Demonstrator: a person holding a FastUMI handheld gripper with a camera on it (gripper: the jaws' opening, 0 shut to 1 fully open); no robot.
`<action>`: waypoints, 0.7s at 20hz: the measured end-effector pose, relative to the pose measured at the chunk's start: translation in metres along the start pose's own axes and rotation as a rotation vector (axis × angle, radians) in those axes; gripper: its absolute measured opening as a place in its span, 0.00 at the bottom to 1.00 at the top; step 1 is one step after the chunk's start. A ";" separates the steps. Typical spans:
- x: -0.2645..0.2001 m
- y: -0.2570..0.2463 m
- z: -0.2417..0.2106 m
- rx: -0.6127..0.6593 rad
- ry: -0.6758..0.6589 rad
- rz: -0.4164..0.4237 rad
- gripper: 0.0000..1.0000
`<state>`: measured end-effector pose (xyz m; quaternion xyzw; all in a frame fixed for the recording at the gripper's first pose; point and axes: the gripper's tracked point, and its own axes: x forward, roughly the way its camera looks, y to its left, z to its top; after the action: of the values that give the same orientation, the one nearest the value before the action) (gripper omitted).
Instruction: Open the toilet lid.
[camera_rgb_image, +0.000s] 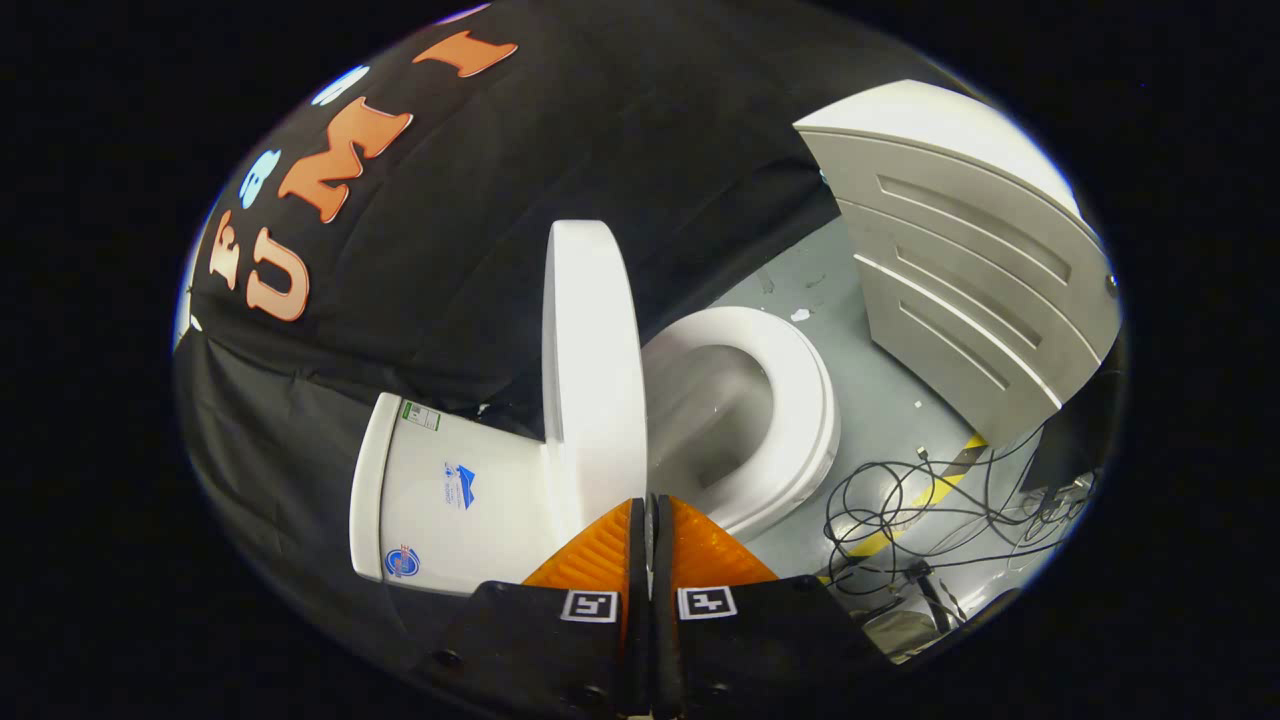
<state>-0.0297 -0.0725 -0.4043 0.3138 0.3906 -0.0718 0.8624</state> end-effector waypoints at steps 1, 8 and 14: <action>-0.002 0.006 -0.001 -0.018 -0.003 -0.006 0.08; -0.016 0.050 -0.007 -0.122 -0.023 -0.057 0.09; -0.027 0.094 -0.016 -0.221 -0.068 -0.086 0.08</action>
<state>-0.0239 0.0083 -0.3474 0.1973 0.3797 -0.0762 0.9006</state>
